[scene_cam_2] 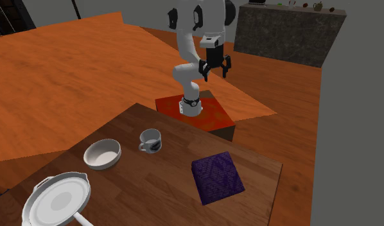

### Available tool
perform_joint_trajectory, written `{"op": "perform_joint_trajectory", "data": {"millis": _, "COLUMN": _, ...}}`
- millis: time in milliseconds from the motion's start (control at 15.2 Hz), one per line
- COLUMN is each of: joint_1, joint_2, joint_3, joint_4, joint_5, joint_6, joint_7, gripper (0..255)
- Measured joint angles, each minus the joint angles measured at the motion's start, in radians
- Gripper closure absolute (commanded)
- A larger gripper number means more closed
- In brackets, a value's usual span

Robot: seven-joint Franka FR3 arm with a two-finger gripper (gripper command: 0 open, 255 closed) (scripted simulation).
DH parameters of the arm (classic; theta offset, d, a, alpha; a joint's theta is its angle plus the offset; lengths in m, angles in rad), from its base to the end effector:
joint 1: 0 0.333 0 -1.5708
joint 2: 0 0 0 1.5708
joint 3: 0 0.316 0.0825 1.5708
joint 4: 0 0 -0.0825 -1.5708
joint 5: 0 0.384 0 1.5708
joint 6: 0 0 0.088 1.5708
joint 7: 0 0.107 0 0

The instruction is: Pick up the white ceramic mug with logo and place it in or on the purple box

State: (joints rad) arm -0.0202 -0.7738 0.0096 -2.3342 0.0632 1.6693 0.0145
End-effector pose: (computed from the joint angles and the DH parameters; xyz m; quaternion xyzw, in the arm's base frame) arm 0.3205 0.0037 0.6065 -0.9980 0.0151 -0.0544 0.0283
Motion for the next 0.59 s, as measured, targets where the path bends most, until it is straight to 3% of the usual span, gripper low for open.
{"op": "perform_joint_trajectory", "data": {"millis": 594, "joint_1": -0.034, "joint_2": 0.006, "joint_3": -0.124, "joint_4": -0.138, "joint_5": -0.095, "joint_6": 0.127, "joint_7": -0.183, "gripper": 0}}
